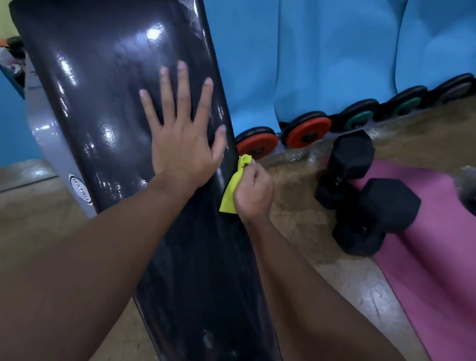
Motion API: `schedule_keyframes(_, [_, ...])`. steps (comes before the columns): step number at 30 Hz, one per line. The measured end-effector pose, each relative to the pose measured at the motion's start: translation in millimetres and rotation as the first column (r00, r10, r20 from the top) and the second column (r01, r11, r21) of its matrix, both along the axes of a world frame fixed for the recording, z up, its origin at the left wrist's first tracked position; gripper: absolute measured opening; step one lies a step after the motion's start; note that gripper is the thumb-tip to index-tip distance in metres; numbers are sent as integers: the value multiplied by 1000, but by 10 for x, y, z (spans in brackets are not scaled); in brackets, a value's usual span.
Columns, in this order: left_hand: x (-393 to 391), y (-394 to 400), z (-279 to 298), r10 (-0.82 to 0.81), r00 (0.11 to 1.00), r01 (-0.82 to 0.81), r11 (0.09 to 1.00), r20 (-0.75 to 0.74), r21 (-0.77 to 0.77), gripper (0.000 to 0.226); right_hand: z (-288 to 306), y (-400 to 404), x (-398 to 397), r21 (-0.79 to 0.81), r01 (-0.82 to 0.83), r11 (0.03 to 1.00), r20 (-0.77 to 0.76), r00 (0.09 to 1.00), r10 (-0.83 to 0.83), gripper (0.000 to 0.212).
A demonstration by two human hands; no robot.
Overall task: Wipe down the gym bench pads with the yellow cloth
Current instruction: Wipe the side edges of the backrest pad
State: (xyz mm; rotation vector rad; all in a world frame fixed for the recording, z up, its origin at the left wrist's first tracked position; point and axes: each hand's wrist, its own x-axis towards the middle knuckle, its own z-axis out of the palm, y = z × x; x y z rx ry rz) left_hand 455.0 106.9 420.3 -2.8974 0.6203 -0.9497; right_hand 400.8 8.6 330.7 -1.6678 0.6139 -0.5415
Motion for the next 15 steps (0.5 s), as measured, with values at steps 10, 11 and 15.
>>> schedule_keyframes(10, [-393,-4,-496,-102,994,107,985,-42,136,59,-309,13,-242,14,4,1000,-11,1000,-4,35])
schedule_keyframes(11, [-415,-9,-521,-107,993,112,983,-45,143,58,-355,11,-284,16,4,1000,-14,1000,-4,34])
schedule_keyframes(15, [-447,-15,-563,-102,994,106,984,-36,144,58,-562,9,-486,24,9,1000,-11,1000,-9,35])
